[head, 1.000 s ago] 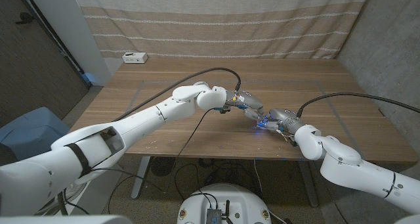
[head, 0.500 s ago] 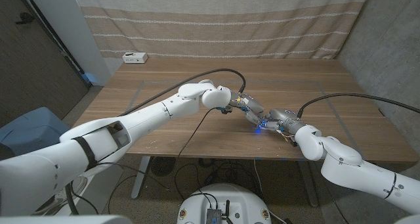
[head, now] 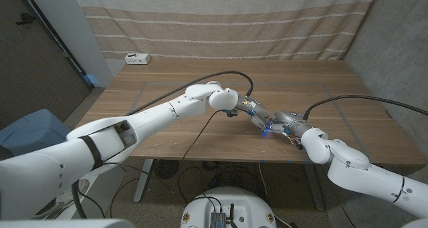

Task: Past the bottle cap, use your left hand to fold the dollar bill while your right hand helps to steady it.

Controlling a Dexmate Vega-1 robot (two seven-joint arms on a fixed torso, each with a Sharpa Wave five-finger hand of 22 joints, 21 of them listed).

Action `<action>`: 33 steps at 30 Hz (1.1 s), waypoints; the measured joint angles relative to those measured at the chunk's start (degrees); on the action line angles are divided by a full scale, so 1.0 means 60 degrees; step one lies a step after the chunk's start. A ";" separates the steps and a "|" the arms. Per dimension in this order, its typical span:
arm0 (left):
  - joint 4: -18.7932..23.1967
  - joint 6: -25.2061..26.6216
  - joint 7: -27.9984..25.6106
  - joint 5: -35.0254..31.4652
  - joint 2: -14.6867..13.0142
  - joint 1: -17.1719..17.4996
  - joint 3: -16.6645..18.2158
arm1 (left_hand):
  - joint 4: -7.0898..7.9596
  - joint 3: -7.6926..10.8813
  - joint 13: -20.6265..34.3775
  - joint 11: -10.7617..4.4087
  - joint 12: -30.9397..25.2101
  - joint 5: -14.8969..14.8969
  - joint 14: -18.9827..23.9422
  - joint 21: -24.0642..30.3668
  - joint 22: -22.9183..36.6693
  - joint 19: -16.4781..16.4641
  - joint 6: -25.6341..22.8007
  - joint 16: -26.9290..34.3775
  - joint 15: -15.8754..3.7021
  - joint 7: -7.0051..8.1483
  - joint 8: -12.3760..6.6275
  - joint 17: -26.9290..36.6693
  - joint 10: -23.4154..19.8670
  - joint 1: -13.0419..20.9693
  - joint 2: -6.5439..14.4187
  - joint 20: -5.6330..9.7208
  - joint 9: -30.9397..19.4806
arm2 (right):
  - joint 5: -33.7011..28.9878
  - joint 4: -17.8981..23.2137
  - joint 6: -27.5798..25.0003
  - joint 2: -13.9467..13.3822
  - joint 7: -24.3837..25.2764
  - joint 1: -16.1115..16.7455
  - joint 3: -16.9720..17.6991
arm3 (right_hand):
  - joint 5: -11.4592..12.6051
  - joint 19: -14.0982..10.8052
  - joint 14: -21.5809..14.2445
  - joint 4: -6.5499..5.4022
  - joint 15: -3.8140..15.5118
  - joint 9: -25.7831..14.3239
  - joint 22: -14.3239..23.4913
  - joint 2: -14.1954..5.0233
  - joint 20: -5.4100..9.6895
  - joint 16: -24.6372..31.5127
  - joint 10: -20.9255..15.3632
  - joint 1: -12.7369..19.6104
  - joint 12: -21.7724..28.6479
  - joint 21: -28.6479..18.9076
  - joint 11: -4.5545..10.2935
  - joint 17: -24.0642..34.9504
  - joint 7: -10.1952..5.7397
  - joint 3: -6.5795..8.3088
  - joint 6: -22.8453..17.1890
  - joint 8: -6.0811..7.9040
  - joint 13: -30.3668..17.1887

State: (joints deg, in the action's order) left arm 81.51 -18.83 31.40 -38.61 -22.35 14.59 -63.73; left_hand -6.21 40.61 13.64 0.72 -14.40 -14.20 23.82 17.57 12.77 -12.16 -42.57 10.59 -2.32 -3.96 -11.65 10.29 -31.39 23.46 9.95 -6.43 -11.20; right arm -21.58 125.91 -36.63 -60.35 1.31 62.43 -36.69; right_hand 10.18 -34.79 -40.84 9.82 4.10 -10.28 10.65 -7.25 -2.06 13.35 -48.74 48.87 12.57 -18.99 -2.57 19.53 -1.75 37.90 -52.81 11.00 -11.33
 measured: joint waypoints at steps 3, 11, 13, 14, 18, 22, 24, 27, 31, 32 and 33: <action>-0.0042 -0.0008 0.0057 0.0018 0.0025 -0.0026 -0.0046 | 0.0037 0.0037 -0.0042 0.0050 -0.0004 0.0000 0.0185 0.0000 0.0000 -0.0007 -0.0009 0.0063 0.0045 -0.0009 0.0000 -0.0001 -0.0059 -0.0019 0.0003 0.0005 0.0000 | 0.0005 -0.0010 0.0000 0.0003 0.0002 0.0001 0.0003 | 0.0000 0.0000 0.0000 0.0023 0.0000 -0.0001 0.0004 0.0000 0.0000 0.0000 0.0000 0.0000 0.0000 0.0000 0.0000 -0.0011 0.0000 0.0024 0.0000 0.0000 -0.0002; -0.0080 -0.0009 0.0130 0.0033 0.0033 -0.0060 -0.0102 | 0.0078 0.0079 -0.0078 0.0091 0.0024 0.0000 0.0249 0.0039 0.0001 -0.0108 -0.0091 0.0073 0.0077 -0.0090 0.0008 -0.0028 -0.0084 -0.0072 -0.0046 -0.0035 0.0000 | 0.0011 -0.0028 0.0000 0.0014 -0.0008 -0.0003 0.0003 | 0.0000 -0.0001 -0.0006 -0.0016 -0.0006 -0.0010 0.0000 0.0000 0.0000 0.0000 0.0000 0.0000 0.0002 -0.0003 -0.0001 0.0012 0.0001 0.0063 -0.0001 0.0006 -0.0030; -0.0007 -0.0009 0.0065 0.0029 -0.0021 -0.0041 -0.0059 | 0.0080 0.0080 -0.0081 0.0154 0.0077 0.0001 0.0168 0.0039 0.0001 -0.0066 -0.0039 0.0062 0.0156 -0.0081 0.0056 -0.0027 -0.0021 -0.0181 -0.0036 -0.0078 0.0000 | 0.0012 -0.0079 0.0000 0.0040 -0.0034 -0.0052 -0.0026 | 0.0000 -0.0001 -0.0018 -0.0016 -0.0018 -0.0009 0.0000 0.0000 0.0000 0.0000 -0.0001 0.0000 0.0014 -0.0003 -0.0001 0.0012 0.0037 0.0063 -0.0036 0.0005 -0.0028; 0.0022 0.0002 0.0002 -0.0001 -0.0045 -0.0027 -0.0039 | 0.0097 0.0098 -0.0079 0.0154 0.0078 0.0000 0.0135 0.0039 0.0001 -0.0055 0.0037 0.0034 0.0189 -0.0069 0.0072 -0.0027 -0.0020 -0.0181 -0.0035 -0.0088 -0.0001 | 0.0012 -0.0092 0.0000 0.0048 -0.0042 -0.0068 -0.0034 | 0.0000 -0.0001 -0.0018 -0.0016 -0.0018 -0.0009 0.0000 0.0000 0.0000 0.0000 -0.0005 0.0000 0.0021 -0.0003 -0.0005 0.0015 0.0053 0.0063 -0.0052 0.0005 -0.0027; 0.0168 0.0038 -0.0136 -0.0072 -0.0152 0.0045 0.0057 | 0.0150 0.0083 -0.0074 0.0206 0.0118 0.0001 0.0155 0.0038 0.0001 -0.0058 0.0118 0.0034 0.0268 -0.0019 0.0109 0.0000 0.0032 -0.0232 -0.0087 -0.0091 -0.0001 | 0.0010 -0.0113 0.0000 0.0066 -0.0068 -0.0096 -0.0057 | 0.0000 -0.0001 -0.0018 -0.0016 -0.0018 -0.0006 0.0001 0.0000 0.0000 0.0001 -0.0017 0.0000 0.0020 -0.0003 -0.0017 0.0021 0.0053 0.0063 -0.0052 0.0005 0.0003; 0.0294 0.0187 -0.0351 -0.0184 -0.0228 0.0073 0.0166 | 0.0156 0.0077 -0.0074 0.0206 0.0118 0.0001 0.0194 0.0056 0.0002 -0.0125 0.0118 0.0034 0.0308 -0.0019 0.0109 0.0000 0.0032 -0.0232 -0.0087 -0.0158 -0.0001 | -0.0006 -0.0140 0.0000 0.0090 -0.0092 -0.0135 -0.0090 | 0.0000 -0.0001 -0.0017 -0.0016 -0.0018 -0.0006 0.0001 0.0000 0.0000 0.0000 -0.0017 0.0000 0.0021 -0.0003 -0.0017 0.0023 0.0053 0.0063 -0.0052 0.0004 0.0004; 0.0335 0.0187 -0.0351 -0.0184 -0.0256 0.0081 0.0197 | 0.0155 0.0077 -0.0074 0.0206 0.0118 0.0001 0.0206 0.0075 0.0002 -0.0125 0.0117 0.0034 0.0320 -0.0019 0.0109 0.0000 0.0032 -0.0232 -0.0087 -0.0157 -0.0001 | -0.0016 -0.0140 0.0000 0.0090 -0.0104 -0.0135 -0.0090 | 0.0000 -0.0001 -0.0017 -0.0016 -0.0018 -0.0006 0.0001 0.0000 0.0000 0.0000 -0.0016 0.0000 0.0021 -0.0003 -0.0017 0.0023 0.0052 0.0062 -0.0052 0.0005 0.0005; 0.0378 0.0260 -0.0511 -0.0283 -0.0290 0.0082 0.0256 | 0.0129 0.0106 -0.0074 0.0206 0.0118 0.0001 0.0242 0.0085 0.0002 -0.0147 0.0055 0.0035 0.0284 -0.0067 0.0086 0.0000 0.0032 -0.0232 -0.0087 -0.0179 -0.0001 | -0.0029 -0.0159 0.0000 0.0110 -0.0129 -0.0171 -0.0116 | 0.0000 -0.0001 -0.0017 -0.0016 -0.0018 -0.0006 0.0001 0.0000 0.0000 0.0000 -0.0016 0.0000 0.0021 -0.0003 -0.0017 0.0023 0.0052 0.0062 -0.0052 0.0005 0.0004; 0.0375 0.0307 -0.0553 -0.0314 -0.0309 0.0076 0.0302 | 0.0089 0.0145 -0.0074 0.0185 0.0118 0.0001 0.0336 0.0112 0.0002 -0.0176 -0.0077 0.0073 0.0286 -0.0138 0.0032 -0.0001 0.0012 -0.0232 -0.0086 -0.0207 -0.0002 | -0.0045 -0.0165 0.0000 0.0118 -0.0160 -0.0186 -0.0127 | 0.0000 -0.0001 -0.0017 -0.0016 -0.0018 -0.0006 0.0001 0.0000 0.0000 0.0001 -0.0015 0.0000 0.0021 -0.0003 -0.0016 0.0022 0.0052 0.0062 -0.0052 0.0005 0.0005; 0.0353 0.0307 -0.0553 -0.0314 -0.0306 0.0065 0.0306 | 0.0089 0.0145 -0.0067 0.0170 0.0117 0.0001 0.0342 0.0112 0.0002 -0.0176 -0.0077 0.0073 0.0280 -0.0138 0.0033 -0.0007 -0.0004 -0.0232 -0.0086 -0.0207 -0.0006 | -0.0046 -0.0165 0.0000 0.0118 -0.0165 -0.0186 -0.0127 | 0.0000 -0.0001 -0.0017 -0.0016 -0.0018 -0.0006 0.0001 0.0000 0.0000 0.0000 -0.0015 0.0000 0.0021 -0.0003 -0.0016 0.0022 0.0052 0.0062 -0.0052 0.0005 0.0006; 0.0328 0.0307 -0.0553 -0.0314 -0.0301 0.0051 0.0306 | 0.0089 0.0145 -0.0045 0.0207 0.0117 0.0001 0.0342 0.0112 0.0002 -0.0176 -0.0077 0.0073 0.0280 -0.0139 0.0033 -0.0015 -0.0041 -0.0232 -0.0087 -0.0207 -0.0017 | -0.0048 -0.0165 0.0000 0.0118 -0.0172 -0.0186 -0.0127 | 0.0000 -0.0001 -0.0017 -0.0016 -0.0018 -0.0006 0.0001 0.0000 0.0000 0.0000 -0.0015 0.0000 0.0020 -0.0003 -0.0016 0.0022 0.0052 0.0062 -0.0052 0.0005 0.0007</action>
State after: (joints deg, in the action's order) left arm 83.48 -16.99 28.08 -40.50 -24.15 14.90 -61.89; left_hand -5.67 41.48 13.37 1.96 -13.69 -14.20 25.88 18.24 12.78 -13.22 -43.03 11.03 -0.63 -4.80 -11.45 10.20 -31.64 22.07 9.43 -7.68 -11.30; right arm -21.87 124.92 -36.63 -59.64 0.28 61.31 -37.45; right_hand 10.18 -34.79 -40.94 9.72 3.99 -10.32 10.66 -7.25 -2.06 13.35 -48.83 48.87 12.69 -19.01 -2.67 19.66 -1.43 38.27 -53.12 11.03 -11.29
